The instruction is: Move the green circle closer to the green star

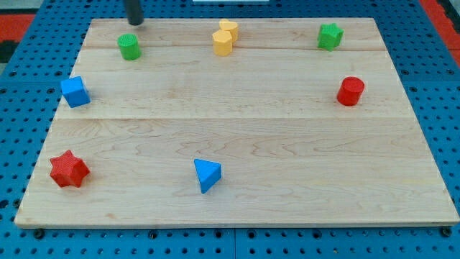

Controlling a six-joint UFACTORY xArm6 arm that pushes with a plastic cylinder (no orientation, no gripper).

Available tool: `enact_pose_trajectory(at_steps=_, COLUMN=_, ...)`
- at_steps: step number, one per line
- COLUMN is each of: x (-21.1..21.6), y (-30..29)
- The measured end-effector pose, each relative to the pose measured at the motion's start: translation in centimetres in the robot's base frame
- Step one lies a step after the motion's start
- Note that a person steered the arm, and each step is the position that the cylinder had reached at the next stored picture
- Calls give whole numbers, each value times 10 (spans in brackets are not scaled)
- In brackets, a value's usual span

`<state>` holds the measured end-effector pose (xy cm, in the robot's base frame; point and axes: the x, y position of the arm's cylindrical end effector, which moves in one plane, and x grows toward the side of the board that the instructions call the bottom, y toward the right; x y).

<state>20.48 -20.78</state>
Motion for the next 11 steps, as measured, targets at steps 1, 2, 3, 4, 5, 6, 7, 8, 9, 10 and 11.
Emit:
enact_pose_trajectory(at_steps=1, x=49, y=-2)
enact_pose_trajectory(at_steps=2, x=91, y=-3)
enact_pose_trajectory(at_steps=3, x=121, y=35)
enact_pose_trajectory(at_steps=4, x=125, y=134)
enact_pose_trajectory(at_steps=5, x=127, y=223)
enact_pose_trajectory(at_steps=6, x=115, y=271)
enact_pose_trajectory(at_steps=7, x=106, y=246)
enact_pose_trajectory(at_steps=8, x=80, y=253)
enact_pose_trajectory(at_steps=9, x=80, y=327)
enact_pose_trajectory(at_steps=10, x=94, y=356)
enact_pose_trajectory(at_steps=11, x=113, y=348)
